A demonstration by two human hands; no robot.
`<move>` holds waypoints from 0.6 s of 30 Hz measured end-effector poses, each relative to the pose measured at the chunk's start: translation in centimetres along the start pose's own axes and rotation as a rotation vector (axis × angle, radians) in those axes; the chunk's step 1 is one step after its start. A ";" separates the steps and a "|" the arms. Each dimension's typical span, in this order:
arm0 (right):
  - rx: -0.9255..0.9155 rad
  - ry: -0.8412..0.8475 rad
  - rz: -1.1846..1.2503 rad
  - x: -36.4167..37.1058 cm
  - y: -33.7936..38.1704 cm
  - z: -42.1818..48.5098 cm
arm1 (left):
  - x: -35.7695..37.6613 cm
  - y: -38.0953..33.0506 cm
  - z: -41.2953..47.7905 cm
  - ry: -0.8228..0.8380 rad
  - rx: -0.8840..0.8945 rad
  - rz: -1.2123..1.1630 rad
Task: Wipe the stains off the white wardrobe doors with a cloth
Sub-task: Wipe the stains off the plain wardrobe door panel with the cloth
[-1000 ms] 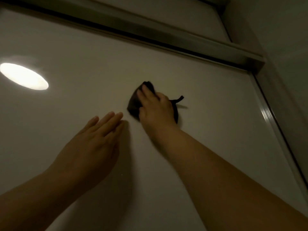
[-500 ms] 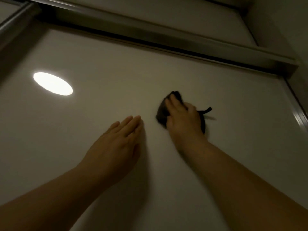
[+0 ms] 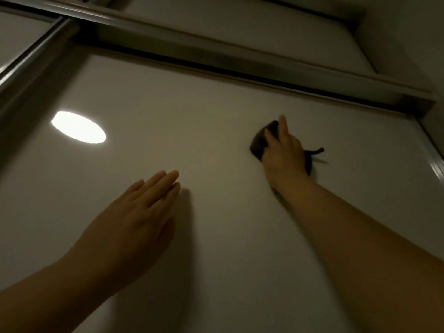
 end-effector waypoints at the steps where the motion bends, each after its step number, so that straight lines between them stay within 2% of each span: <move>1: -0.025 0.017 -0.051 0.9 1.6 1.1 | 0.1 0.3 -0.1 0.001 -0.007 -0.003; 4: -0.150 0.091 -0.094 4.0 6.6 1.1 | 0.4 1.1 -0.1 -0.010 -0.031 -0.013; 7: -0.308 0.192 -0.084 5.7 9.6 -3.9 | 0.3 1.6 -0.1 -0.028 -0.071 -0.027; 10: -0.421 0.268 -0.044 4.8 8.5 -9.7 | 0.2 1.4 -0.4 -0.017 -0.086 -0.050; 13: -0.505 0.283 -0.086 2.6 4.3 -12.8 | 0.3 0.6 -1.0 -0.004 -0.052 -0.068; 15: -0.384 0.196 -0.166 0.9 0.4 -12.5 | 0.2 0.3 -1.3 0.001 -0.027 -0.081; 18: -0.041 0.153 -0.184 -0.9 -3.9 -10.7 | -0.2 0.4 -1.6 -0.003 -0.027 -0.092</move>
Point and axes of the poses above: each hand's wrist, its own z-axis towards the middle knuckle, its own x-axis out of the palm, y = z × x, the point moved 1 cm from there along z, towards the middle knuckle, and after that the axes turned 13 degrees about z, right-handed, at the moved point
